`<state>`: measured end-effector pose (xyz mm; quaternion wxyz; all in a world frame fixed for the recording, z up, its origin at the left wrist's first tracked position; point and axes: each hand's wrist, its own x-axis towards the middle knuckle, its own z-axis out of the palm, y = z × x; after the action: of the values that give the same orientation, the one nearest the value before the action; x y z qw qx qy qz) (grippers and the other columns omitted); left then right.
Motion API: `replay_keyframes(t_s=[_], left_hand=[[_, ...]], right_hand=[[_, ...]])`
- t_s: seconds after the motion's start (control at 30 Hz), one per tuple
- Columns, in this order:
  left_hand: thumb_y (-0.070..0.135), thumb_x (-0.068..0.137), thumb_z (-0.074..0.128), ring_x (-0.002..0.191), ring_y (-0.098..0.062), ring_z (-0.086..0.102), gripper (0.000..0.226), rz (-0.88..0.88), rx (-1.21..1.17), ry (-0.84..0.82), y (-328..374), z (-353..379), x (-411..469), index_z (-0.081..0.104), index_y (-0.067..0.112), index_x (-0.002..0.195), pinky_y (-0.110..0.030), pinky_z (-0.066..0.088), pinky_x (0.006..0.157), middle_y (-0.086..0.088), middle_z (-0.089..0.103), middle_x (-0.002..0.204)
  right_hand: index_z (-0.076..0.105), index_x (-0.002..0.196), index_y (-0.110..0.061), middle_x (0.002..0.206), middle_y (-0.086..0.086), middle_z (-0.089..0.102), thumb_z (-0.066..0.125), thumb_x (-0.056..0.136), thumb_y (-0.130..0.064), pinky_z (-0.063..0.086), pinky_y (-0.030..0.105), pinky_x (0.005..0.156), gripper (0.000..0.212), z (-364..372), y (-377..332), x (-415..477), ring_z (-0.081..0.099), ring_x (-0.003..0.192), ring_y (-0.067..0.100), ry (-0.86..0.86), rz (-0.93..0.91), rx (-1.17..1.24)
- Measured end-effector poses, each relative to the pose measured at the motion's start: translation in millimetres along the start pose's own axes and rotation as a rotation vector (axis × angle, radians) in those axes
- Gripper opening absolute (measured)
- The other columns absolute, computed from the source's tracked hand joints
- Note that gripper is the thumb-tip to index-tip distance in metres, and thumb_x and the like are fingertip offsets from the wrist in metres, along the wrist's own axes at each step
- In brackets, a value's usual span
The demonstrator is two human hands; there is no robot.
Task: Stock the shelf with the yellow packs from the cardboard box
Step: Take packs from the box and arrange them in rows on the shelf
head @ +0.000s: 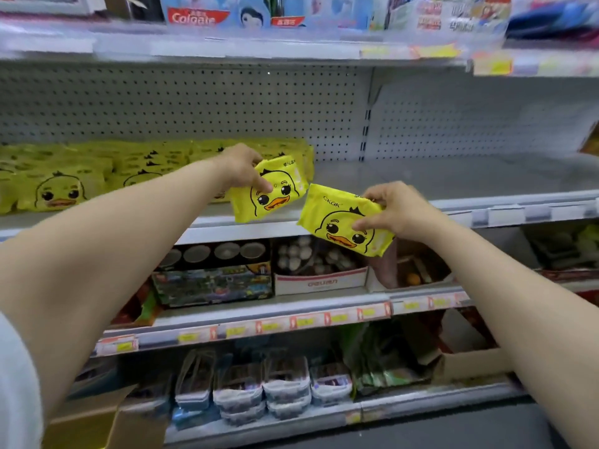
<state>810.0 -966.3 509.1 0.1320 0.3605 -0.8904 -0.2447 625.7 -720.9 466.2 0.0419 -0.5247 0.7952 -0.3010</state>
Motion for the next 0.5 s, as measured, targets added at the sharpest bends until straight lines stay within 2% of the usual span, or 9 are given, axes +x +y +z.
replay_keyframes(t_s=[0.03,0.1,0.23,0.3,0.37,0.4,0.5], left_hand=[[0.033,0.067,0.088,0.119,-0.030,0.057,0.075,0.002,0.018,-0.001,-0.2,-0.5,14.6,0.057,0.016,0.134,-0.038,0.044,0.104,-0.008,0.060,0.133],[0.036,0.072,0.085,0.131,-0.030,0.046,0.085,0.018,0.041,-0.023,0.8,-1.5,39.9,0.044,0.021,0.144,-0.037,0.037,0.106,-0.007,0.049,0.144],[0.038,0.073,0.083,0.130,-0.028,0.046,0.083,0.127,0.130,-0.072,-0.4,-1.8,91.7,0.046,0.015,0.143,-0.034,0.038,0.104,-0.006,0.048,0.145],[0.036,0.072,0.084,0.121,-0.027,0.053,0.071,0.160,0.142,-0.081,-3.0,-1.4,114.3,0.056,0.013,0.133,-0.032,0.044,0.094,-0.005,0.059,0.132],[0.035,0.069,0.085,0.099,-0.024,0.060,0.043,0.199,0.127,-0.108,-7.1,0.6,133.9,0.069,0.016,0.104,-0.026,0.043,0.072,0.001,0.067,0.099],[0.035,0.068,0.086,0.091,-0.022,0.061,0.036,0.207,0.128,-0.119,-9.1,1.8,142.5,0.070,0.015,0.094,-0.025,0.040,0.065,0.002,0.067,0.089],[0.036,0.067,0.086,0.079,-0.021,0.060,0.040,0.229,0.172,-0.129,-14.1,8.3,164.4,0.073,0.008,0.093,-0.026,0.039,0.063,-0.013,0.070,0.092]], right_hand=[[0.073,0.087,-0.025,0.073,-0.012,0.071,0.090,0.065,-0.036,0.050,0.021,0.067,0.030,-2.6,0.6,9.4,0.063,0.068,0.005,-0.011,0.000,-0.003],[0.072,0.085,-0.026,0.063,-0.018,0.066,0.089,0.068,-0.033,0.042,0.009,0.058,0.025,-6.4,1.4,28.7,0.055,0.058,-0.006,-0.041,0.003,-0.005],[0.069,0.075,-0.032,0.056,-0.024,0.062,0.088,0.070,-0.030,0.040,0.008,0.053,0.020,-12.0,1.0,67.0,0.053,0.053,-0.009,-0.097,0.009,0.005],[0.069,0.072,-0.035,0.057,-0.024,0.062,0.088,0.069,-0.032,0.040,0.008,0.055,0.020,-12.7,1.7,87.2,0.054,0.056,-0.010,-0.116,0.007,-0.014],[0.070,0.073,-0.035,0.062,-0.023,0.065,0.089,0.067,-0.035,0.041,0.014,0.060,0.020,-11.3,3.1,107.0,0.056,0.060,-0.007,-0.119,0.017,-0.029],[0.072,0.075,-0.034,0.064,-0.022,0.066,0.089,0.066,-0.037,0.042,0.016,0.063,0.020,-9.7,4.3,116.3,0.058,0.063,-0.007,-0.117,0.024,-0.032],[0.074,0.090,-0.028,0.076,-0.020,0.070,0.089,0.063,-0.042,0.045,0.019,0.070,0.034,-0.6,7.6,140.9,0.064,0.077,0.002,-0.098,0.026,-0.040]])
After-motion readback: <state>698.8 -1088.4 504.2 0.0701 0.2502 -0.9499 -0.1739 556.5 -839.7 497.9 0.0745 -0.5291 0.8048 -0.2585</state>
